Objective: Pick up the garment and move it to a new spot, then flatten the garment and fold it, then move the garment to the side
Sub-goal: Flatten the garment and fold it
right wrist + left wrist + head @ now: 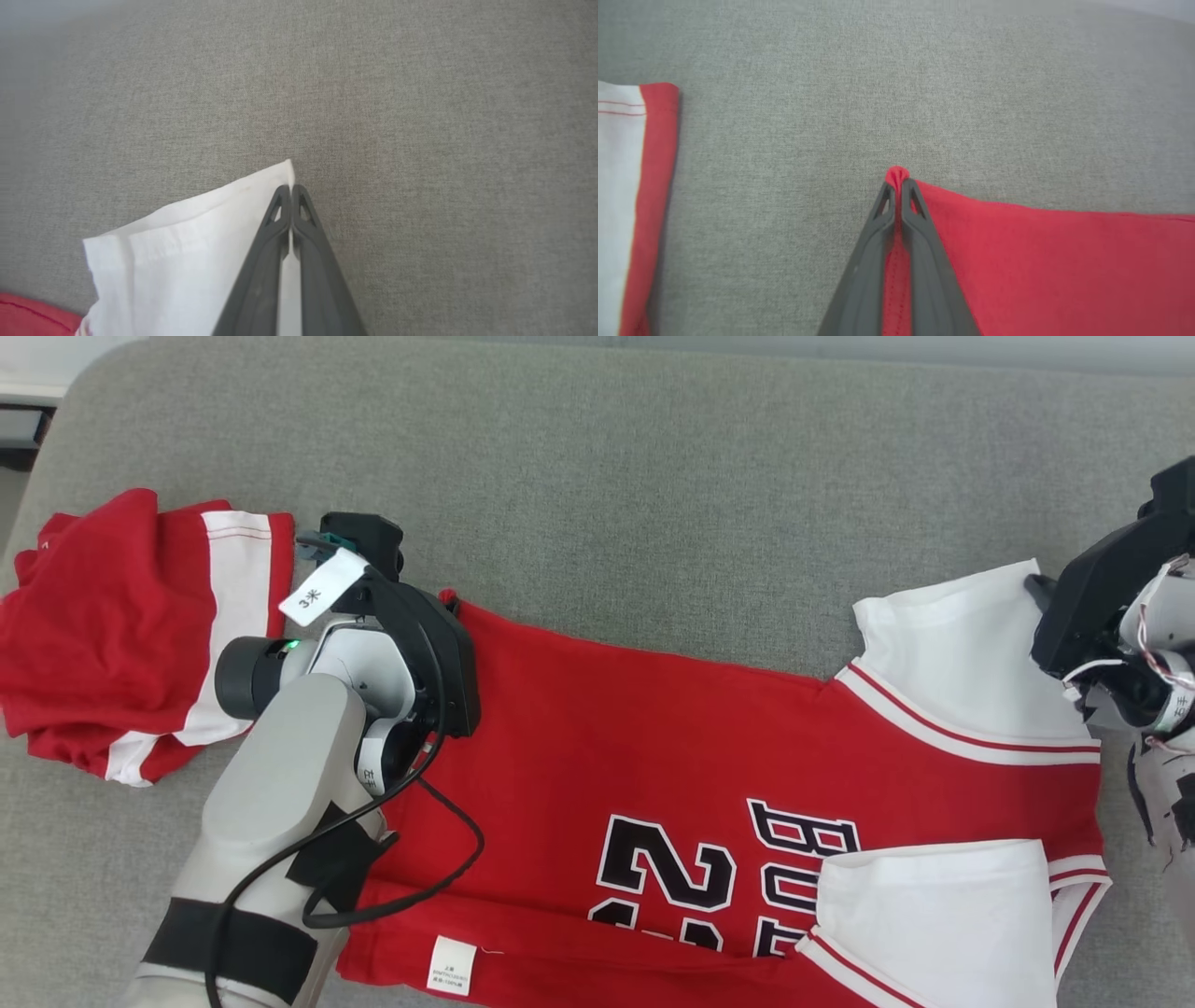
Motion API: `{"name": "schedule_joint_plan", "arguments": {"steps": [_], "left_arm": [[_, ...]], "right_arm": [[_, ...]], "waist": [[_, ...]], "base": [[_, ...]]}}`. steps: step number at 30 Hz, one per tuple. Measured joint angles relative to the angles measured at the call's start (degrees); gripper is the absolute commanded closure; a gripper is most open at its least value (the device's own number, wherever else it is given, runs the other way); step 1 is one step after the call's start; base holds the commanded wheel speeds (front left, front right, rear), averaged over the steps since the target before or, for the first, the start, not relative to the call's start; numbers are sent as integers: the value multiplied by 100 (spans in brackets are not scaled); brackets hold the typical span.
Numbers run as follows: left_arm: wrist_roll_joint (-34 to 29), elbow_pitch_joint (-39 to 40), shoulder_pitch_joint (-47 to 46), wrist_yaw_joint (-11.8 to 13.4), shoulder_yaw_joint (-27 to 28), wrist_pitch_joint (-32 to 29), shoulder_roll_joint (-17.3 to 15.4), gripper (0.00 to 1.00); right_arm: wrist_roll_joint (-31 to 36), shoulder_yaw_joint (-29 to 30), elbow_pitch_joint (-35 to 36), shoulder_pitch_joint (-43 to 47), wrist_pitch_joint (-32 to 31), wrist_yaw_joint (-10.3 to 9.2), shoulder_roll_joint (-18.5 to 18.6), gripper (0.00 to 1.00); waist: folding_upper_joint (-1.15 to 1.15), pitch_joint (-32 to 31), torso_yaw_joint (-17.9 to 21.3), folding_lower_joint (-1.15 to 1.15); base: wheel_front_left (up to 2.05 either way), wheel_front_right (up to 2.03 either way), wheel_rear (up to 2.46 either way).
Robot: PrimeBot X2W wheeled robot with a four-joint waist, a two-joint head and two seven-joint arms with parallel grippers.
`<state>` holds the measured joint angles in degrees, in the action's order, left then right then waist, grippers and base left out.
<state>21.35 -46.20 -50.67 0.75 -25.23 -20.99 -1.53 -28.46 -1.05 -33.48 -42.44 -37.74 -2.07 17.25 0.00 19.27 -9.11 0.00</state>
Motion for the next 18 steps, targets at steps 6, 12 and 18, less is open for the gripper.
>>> {"name": "schedule_joint_plan", "arguments": {"steps": [6,12,18], "left_arm": [[37,-29,154,-27,-49,208,0,100],[36,-87,502,-129,-125,416,-5,100],[37,-88,949,-186,-114,643,-147,100]], "right_arm": [[-308,94,107,350,97,321,-81,100],[-744,148,500,831,138,731,-200,100],[-1106,63,1013,1551,-89,866,-280,100]], "waist": [[0,-205,-10,0],[0,-479,-1,1],[1,-803,77,1]], "base": [[0,0,0],[0,0,0],[0,0,0]]}}
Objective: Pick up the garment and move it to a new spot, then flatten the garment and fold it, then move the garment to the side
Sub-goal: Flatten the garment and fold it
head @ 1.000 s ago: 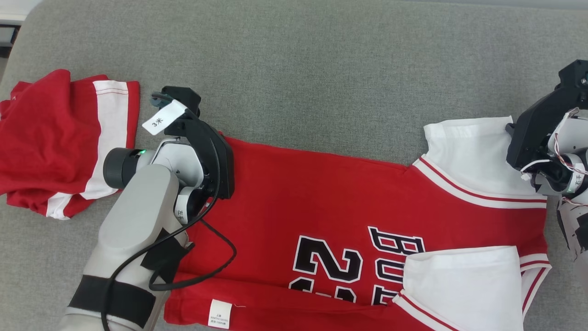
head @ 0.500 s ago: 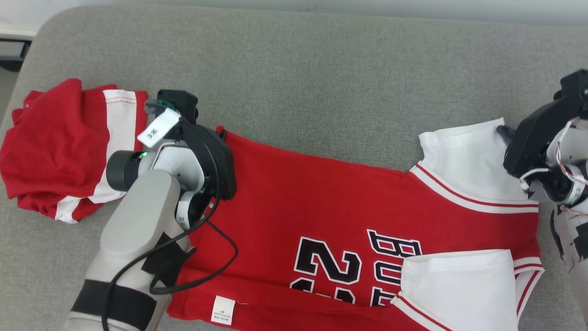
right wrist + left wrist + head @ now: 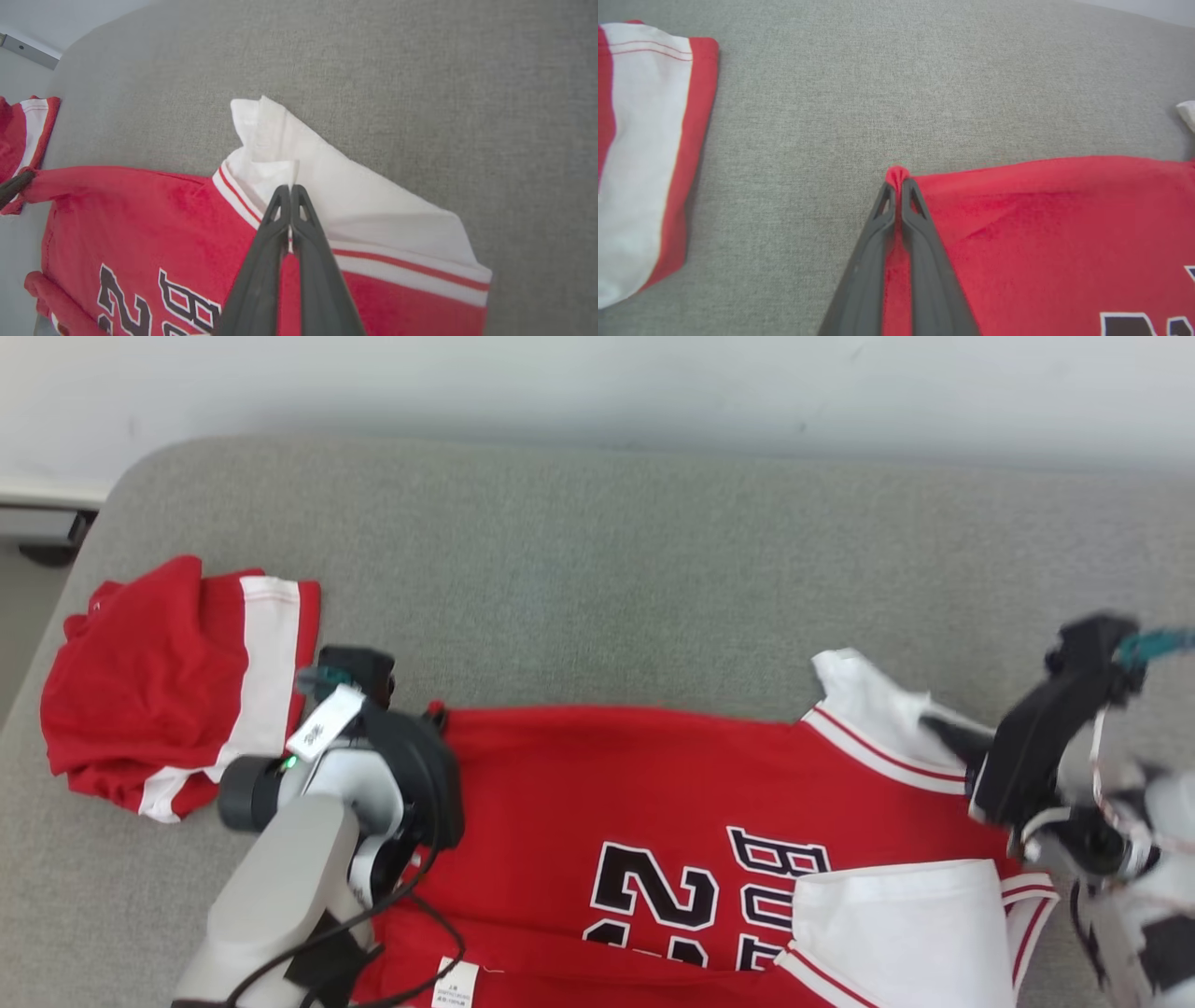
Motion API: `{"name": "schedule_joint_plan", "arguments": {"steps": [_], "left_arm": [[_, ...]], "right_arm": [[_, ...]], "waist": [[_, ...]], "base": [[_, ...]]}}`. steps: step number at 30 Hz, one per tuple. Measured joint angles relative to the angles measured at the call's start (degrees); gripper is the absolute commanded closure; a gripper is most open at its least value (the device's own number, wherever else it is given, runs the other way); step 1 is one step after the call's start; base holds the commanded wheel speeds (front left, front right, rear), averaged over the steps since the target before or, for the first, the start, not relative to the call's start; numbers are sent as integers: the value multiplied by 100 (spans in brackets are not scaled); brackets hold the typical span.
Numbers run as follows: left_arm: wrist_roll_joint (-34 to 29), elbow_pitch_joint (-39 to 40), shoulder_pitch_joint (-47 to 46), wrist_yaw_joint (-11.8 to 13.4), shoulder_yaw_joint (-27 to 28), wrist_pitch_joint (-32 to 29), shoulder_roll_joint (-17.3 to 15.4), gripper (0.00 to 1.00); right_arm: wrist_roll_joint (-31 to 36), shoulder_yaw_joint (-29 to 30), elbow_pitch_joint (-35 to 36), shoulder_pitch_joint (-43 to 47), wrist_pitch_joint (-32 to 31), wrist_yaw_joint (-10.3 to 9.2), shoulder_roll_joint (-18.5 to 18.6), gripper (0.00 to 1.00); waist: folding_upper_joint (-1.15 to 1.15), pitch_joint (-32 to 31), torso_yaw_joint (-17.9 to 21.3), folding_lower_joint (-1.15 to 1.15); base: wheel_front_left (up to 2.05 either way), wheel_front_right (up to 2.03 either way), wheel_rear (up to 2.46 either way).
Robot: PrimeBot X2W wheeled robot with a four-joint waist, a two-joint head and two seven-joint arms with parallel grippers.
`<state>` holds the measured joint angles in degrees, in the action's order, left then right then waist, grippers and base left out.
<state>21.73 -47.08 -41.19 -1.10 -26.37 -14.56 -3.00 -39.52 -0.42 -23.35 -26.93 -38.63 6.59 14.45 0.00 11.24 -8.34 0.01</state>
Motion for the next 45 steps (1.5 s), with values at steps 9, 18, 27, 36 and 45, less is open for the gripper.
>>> {"name": "schedule_joint_plan", "arguments": {"steps": [9,18,27,36,45], "left_arm": [[64,-55,545,-42,68,224,-223,100],[143,3,959,7,191,547,-358,100],[131,338,1104,0,187,994,-463,100],[131,504,1533,-100,138,1243,-517,100],[196,668,1846,-143,248,1482,-639,100]], "right_arm": [[-414,-75,922,1310,-502,25,214,100],[-792,-9,1858,2124,-932,31,386,100],[-1098,254,2630,2882,-1245,-19,487,100],[-1325,436,3114,3250,-1514,-287,508,100],[-1513,595,3510,3527,-1790,-561,513,100]], "waist": [[0,-500,215,1],[0,-875,547,1],[0,-1046,745,0],[0,-1031,673,0],[0,-1025,536,-1]], "base": [[0,0,0],[0,0,0],[0,0,0],[0,0,0],[0,0,0]]}}
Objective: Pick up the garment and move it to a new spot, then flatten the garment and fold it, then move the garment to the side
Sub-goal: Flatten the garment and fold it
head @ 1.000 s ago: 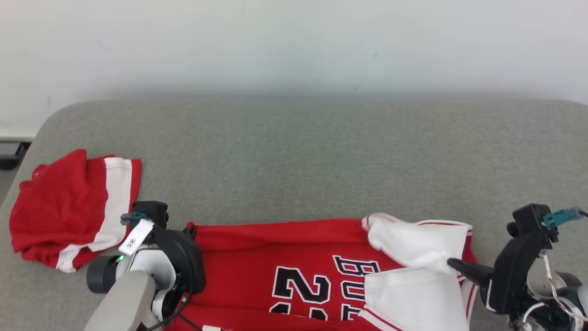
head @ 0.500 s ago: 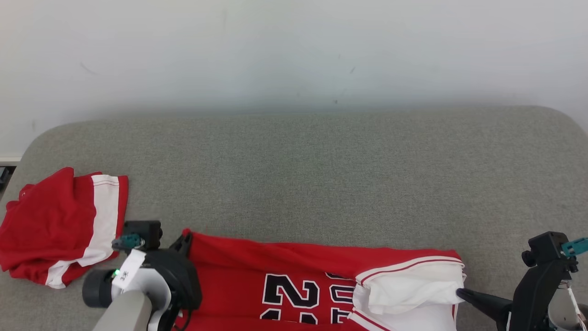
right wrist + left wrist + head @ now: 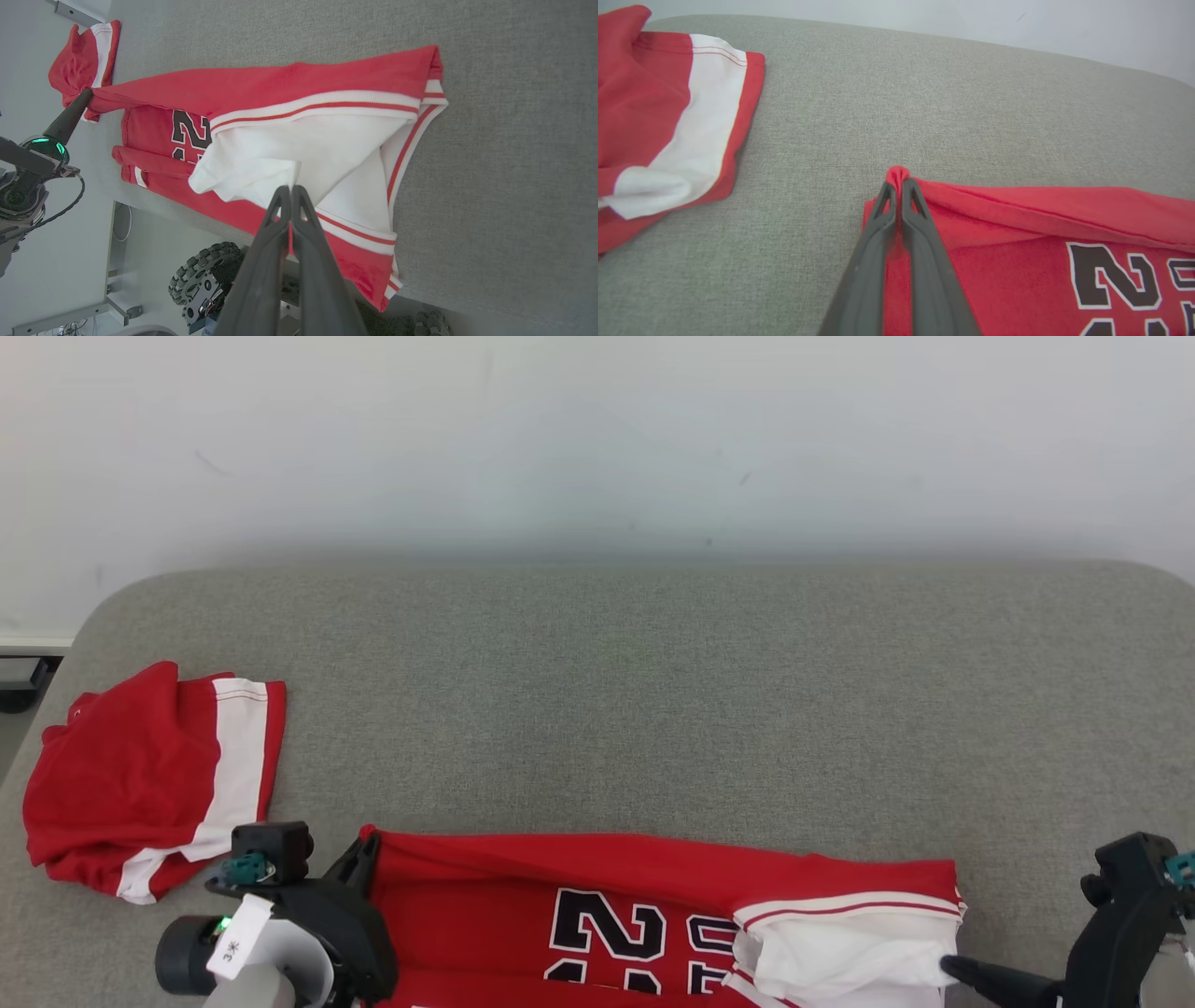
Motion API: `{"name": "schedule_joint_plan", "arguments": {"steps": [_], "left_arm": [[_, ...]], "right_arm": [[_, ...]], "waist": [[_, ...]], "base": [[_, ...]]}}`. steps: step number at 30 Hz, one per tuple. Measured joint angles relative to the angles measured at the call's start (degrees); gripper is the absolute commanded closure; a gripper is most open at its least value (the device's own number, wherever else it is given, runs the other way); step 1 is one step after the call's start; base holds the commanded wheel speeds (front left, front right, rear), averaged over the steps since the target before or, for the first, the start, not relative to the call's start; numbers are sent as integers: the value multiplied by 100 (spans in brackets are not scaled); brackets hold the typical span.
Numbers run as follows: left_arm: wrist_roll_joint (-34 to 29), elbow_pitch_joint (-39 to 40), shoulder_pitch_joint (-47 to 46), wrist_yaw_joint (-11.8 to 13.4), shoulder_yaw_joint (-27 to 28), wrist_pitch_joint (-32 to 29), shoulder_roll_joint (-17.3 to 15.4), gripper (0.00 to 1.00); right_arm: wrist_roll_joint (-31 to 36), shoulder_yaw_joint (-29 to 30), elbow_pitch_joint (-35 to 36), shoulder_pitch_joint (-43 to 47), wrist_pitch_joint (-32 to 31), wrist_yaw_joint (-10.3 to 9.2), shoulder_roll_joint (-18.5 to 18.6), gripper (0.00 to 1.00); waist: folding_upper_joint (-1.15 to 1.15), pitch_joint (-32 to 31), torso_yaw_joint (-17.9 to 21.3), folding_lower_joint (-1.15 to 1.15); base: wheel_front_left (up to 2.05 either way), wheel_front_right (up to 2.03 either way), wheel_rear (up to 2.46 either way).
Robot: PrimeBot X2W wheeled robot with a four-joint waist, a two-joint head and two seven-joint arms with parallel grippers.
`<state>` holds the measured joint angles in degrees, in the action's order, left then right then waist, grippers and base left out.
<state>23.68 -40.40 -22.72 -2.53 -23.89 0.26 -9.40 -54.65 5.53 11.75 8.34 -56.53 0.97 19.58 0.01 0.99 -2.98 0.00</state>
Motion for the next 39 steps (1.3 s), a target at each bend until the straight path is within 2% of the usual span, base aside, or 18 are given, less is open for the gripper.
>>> {"name": "schedule_joint_plan", "arguments": {"steps": [14,15,16,17,18,24,29,34,39], "left_arm": [[5,14,281,-9,-16,80,-13,100],[5,13,292,-9,-15,81,-18,80],[5,10,310,-9,-16,81,-22,5],[5,5,339,-9,-19,81,-24,0],[5,-10,367,-8,-29,80,-27,0],[4,-56,492,9,-47,86,-113,0],[4,10,586,125,75,311,-193,0],[-9,256,620,260,140,677,-218,0],[-81,631,783,411,216,1193,-256,0]], "right_arm": [[-183,35,268,498,-346,-305,1,100],[-185,26,267,526,-357,-308,1,100],[-183,9,264,546,-381,-326,0,96],[-181,-5,256,553,-400,-358,-1,63],[-169,-9,246,553,-400,-378,-2,0],[-10,-62,138,650,-438,-457,9,0],[170,44,169,648,-235,-505,3,0],[321,210,328,681,130,-509,-86,0],[614,366,513,704,780,-500,-289,0]], "waist": [[0,-38,15,0],[0,-39,21,0],[-1,-41,27,0],[-1,-44,33,0],[-1,-47,38,0],[-1,-78,56,0],[-1,-108,48,0],[-1,-149,41,0],[-1,-206,61,0]], "base": [[0,0,0],[0,0,0],[0,0,0],[0,0,0],[0,0,0],[0,0,0],[0,0,0],[0,0,0],[0,0,0]]}}
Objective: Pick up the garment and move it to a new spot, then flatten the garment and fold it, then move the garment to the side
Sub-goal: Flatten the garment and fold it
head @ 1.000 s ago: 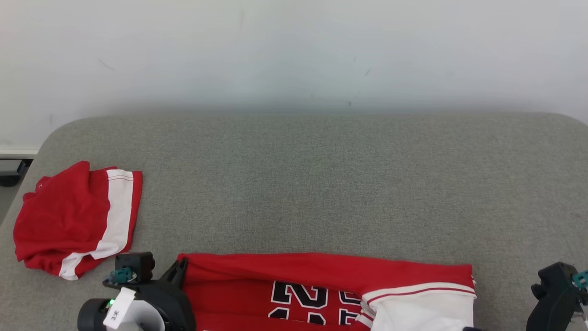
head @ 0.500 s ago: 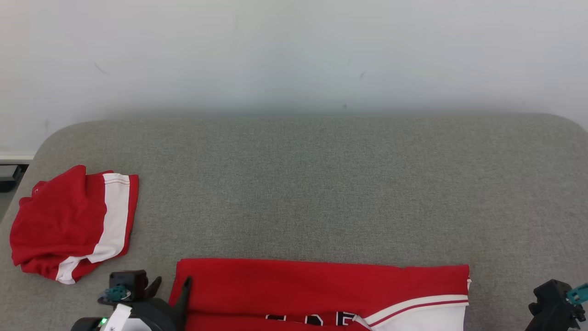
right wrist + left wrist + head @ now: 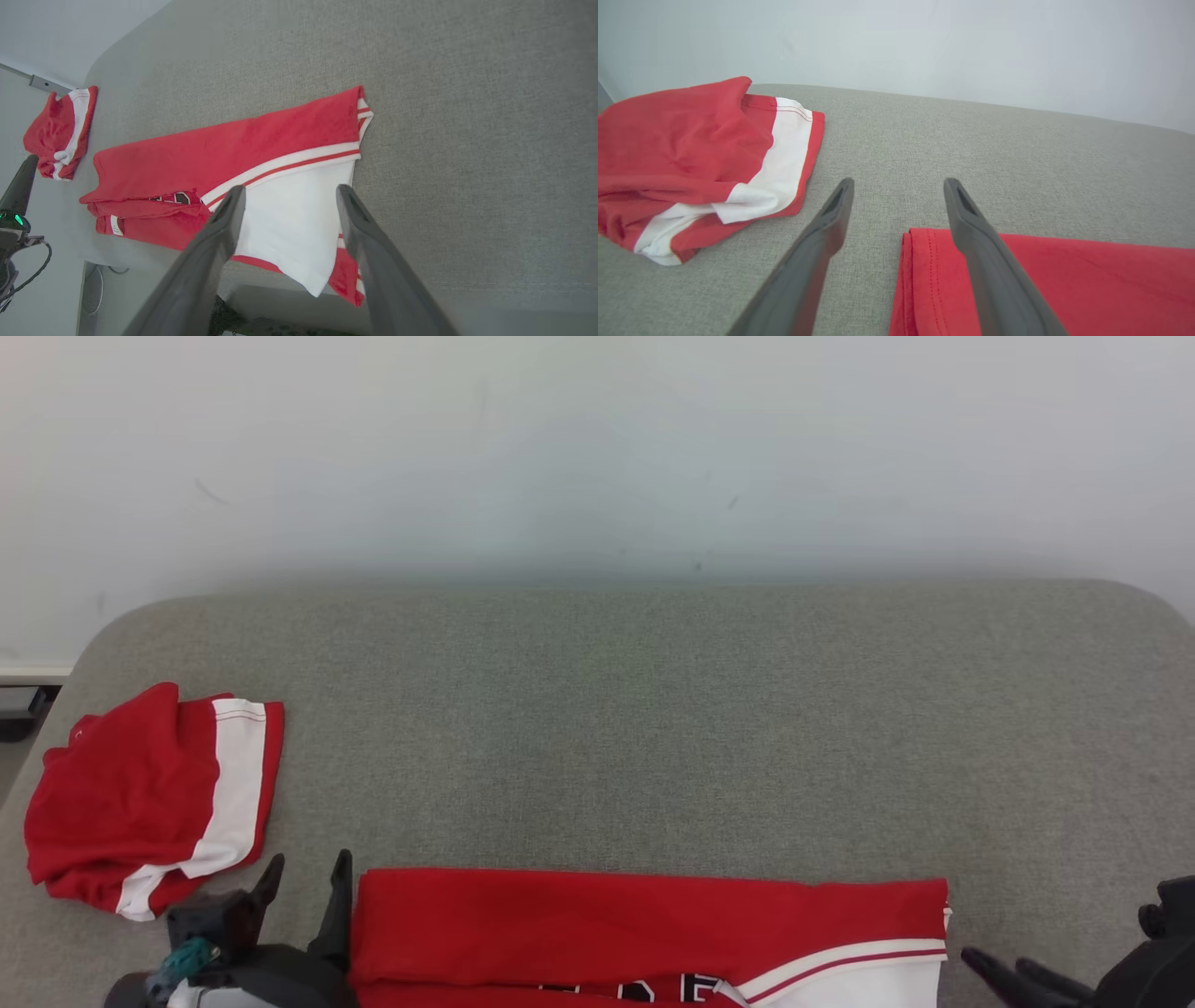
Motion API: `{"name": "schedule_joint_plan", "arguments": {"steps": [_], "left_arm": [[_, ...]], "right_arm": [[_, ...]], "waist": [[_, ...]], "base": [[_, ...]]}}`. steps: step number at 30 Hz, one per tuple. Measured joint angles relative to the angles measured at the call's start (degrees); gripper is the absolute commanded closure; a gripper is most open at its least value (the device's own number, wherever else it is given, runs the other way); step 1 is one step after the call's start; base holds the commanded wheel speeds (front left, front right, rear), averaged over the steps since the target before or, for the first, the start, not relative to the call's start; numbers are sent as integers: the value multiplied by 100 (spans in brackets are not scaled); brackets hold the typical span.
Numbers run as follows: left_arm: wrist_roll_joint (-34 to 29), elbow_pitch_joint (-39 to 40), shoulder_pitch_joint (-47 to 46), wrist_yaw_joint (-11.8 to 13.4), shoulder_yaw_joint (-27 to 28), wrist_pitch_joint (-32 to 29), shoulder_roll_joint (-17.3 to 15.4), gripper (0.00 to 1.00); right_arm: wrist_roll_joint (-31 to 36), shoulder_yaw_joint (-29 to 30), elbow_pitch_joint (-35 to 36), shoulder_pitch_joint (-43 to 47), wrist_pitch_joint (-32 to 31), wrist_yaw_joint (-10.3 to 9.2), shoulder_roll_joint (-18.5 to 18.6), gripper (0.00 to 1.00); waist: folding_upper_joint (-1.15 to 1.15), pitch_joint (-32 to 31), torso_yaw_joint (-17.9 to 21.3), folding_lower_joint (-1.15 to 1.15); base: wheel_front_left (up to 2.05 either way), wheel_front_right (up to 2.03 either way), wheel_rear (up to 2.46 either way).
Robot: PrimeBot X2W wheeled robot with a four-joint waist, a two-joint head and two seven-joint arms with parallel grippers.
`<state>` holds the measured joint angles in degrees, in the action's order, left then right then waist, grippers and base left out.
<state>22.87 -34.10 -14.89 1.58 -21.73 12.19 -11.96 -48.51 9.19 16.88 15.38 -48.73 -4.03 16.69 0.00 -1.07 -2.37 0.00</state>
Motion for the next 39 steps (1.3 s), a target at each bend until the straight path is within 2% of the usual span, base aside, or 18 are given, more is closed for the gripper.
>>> {"name": "schedule_joint_plan", "arguments": {"steps": [11,19,28,39], "left_arm": [[-16,1116,756,254,354,216,-14,0],[15,1494,1455,356,530,215,-60,0],[-4,2081,1775,442,619,215,-200,0],[-65,2684,2066,447,612,74,-339,0]], "right_arm": [[959,-149,-80,-539,1939,29,-806,0],[1401,-237,-361,-694,3080,179,-1031,0],[1483,-333,-747,-658,3728,509,-1043,0],[1479,-459,-1389,-899,4154,757,-1080,0]], "waist": [[0,-151,241,0],[0,-334,358,0],[1,-422,245,0],[1,-461,56,0]], "base": [[0,0,0],[0,0,0],[0,0,0],[0,0,0]]}}
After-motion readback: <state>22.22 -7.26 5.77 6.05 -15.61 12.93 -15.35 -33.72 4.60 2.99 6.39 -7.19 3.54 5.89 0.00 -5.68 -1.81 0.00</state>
